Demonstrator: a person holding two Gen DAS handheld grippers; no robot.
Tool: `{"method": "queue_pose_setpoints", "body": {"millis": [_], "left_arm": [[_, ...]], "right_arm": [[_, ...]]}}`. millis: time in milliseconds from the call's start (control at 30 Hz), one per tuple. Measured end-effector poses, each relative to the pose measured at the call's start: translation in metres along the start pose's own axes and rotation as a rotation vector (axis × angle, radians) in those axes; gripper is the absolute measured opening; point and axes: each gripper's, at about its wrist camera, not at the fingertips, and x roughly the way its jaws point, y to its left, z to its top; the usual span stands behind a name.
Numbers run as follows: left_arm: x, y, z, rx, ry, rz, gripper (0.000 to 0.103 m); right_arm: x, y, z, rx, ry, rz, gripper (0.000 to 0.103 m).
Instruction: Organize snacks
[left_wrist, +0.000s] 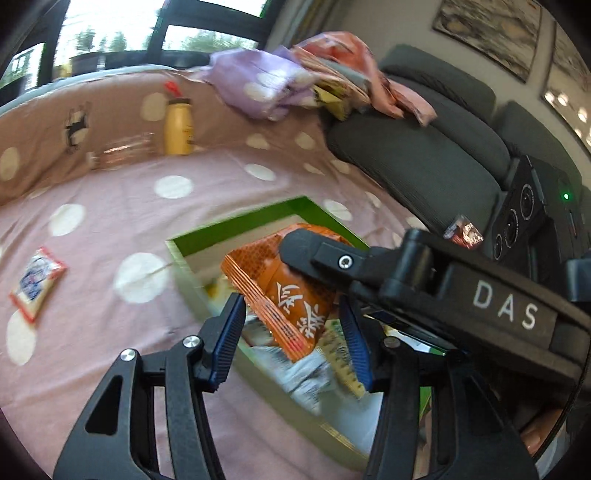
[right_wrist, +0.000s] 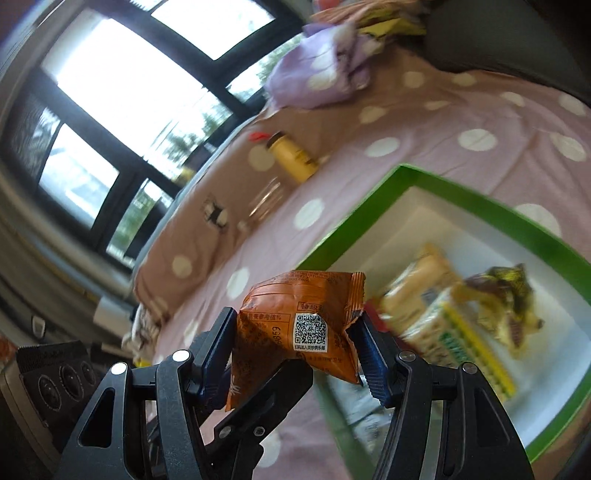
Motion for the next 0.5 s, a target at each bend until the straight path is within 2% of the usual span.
{"method": "queue_pose_setpoints", "body": {"millis": [100,300,400,500], "left_arm": [[0.016,-0.006,0.001,0.012,0.036,-0.009,0.051],[0.039,-0.007,-0.001,-0.016,0.096,-0.017,0.052],[0.037,-0.009,-0.006,-0.014,0.095,-0.03,0.056],[0.025,-0.008,-0.008,-0.013,0.072,-0.003,0.063]], "right_arm": [[0.0,-0.016,0.005,0.06,-0.013,-0.043,0.065],[0.009,-0.036,0.008,0.139,0.018,-0.131,0.065],[0.007,-0.042,0.009,0.145,0.018,-0.174,0.065],[0.003,-0.041,0.009,0.14,-0.013,-0.199,0.065]]}}
